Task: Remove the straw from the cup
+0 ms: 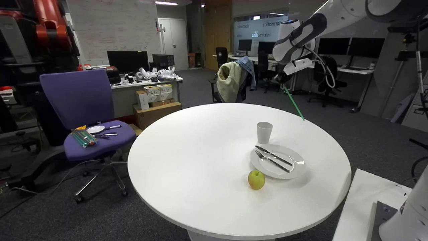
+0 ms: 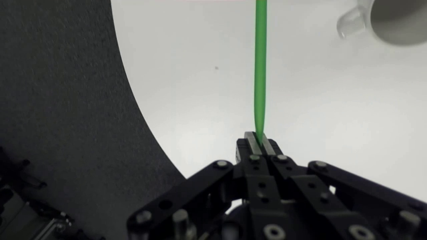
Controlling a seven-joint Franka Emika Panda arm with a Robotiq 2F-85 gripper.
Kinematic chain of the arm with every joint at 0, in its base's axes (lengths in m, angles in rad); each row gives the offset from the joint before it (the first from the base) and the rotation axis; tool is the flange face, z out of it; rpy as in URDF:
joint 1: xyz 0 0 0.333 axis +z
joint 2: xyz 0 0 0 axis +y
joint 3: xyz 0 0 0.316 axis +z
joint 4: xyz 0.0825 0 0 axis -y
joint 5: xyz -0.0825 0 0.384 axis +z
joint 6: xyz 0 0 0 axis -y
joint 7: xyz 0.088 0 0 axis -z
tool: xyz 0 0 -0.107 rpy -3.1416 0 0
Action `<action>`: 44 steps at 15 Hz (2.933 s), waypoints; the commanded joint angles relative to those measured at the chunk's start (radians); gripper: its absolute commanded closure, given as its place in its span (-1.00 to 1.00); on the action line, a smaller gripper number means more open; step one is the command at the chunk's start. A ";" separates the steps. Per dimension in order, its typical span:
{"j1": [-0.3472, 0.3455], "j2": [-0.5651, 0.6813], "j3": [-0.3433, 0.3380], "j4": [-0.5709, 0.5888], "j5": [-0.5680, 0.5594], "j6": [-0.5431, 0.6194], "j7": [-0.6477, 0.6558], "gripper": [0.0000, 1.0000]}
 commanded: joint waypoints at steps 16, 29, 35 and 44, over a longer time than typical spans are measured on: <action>-0.105 0.426 0.066 0.354 -0.001 -0.251 0.099 0.99; -0.161 0.538 0.080 0.432 0.056 -0.164 0.109 0.99; -0.185 0.590 0.092 0.480 0.110 -0.196 0.104 0.99; -0.204 0.621 0.100 0.528 0.148 -0.232 0.101 -0.46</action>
